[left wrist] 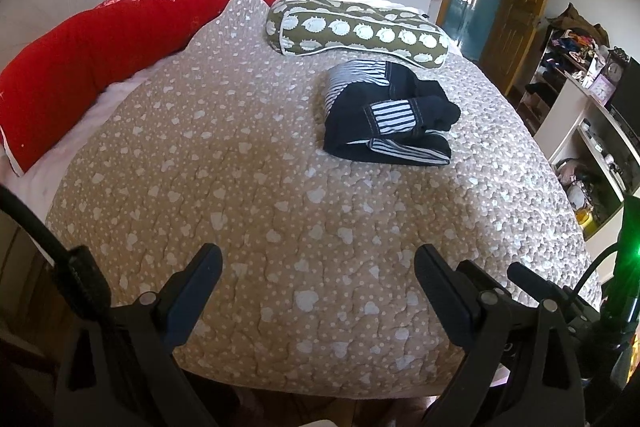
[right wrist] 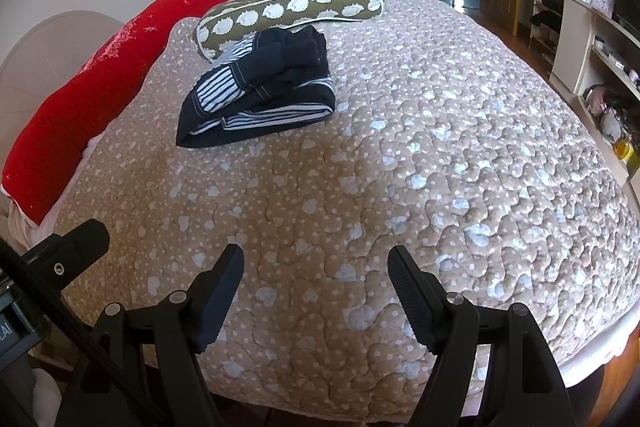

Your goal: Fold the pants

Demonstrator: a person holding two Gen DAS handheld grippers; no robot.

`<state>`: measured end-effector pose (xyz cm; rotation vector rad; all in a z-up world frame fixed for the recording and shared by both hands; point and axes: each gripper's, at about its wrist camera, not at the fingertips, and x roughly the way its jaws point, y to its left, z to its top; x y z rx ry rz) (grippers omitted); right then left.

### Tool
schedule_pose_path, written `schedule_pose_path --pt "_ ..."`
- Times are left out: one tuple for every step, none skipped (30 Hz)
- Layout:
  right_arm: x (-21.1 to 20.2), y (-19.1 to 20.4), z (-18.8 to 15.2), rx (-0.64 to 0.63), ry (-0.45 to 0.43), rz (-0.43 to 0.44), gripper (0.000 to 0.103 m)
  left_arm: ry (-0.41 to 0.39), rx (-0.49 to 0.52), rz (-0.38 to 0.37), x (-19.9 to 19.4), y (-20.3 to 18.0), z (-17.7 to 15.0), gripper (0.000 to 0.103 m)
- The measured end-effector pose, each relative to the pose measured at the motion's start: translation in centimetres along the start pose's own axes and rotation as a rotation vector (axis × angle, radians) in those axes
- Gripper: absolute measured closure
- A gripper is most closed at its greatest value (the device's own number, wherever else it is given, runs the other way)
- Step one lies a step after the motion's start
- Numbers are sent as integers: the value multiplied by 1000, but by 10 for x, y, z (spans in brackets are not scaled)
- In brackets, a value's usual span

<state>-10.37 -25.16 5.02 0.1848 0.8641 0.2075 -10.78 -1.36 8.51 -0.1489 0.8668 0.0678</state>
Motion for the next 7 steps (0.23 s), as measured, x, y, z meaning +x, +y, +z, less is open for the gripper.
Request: schedule_pose_path --pt "1 0 0 0 0 0 24 2 0 0 1 1 0 7" --pt "3 0 0 -2 2 0 24 4 0 -3 3 1 1 7" --pt "5 1 0 -3 3 0 24 6 2 -5 5 2 1 7" --pt "8 1 1 -6 6 -2 24 13 7 0 8 3 2 7" --pt "11 2 2 -8 10 -2 24 18 8 5 11 3 2 7" --pt "13 2 3 -10 12 -1 24 24 8 9 13 4 2 7" --pt "16 2 4 -11 14 1 24 30 6 13 17 5 2 7"
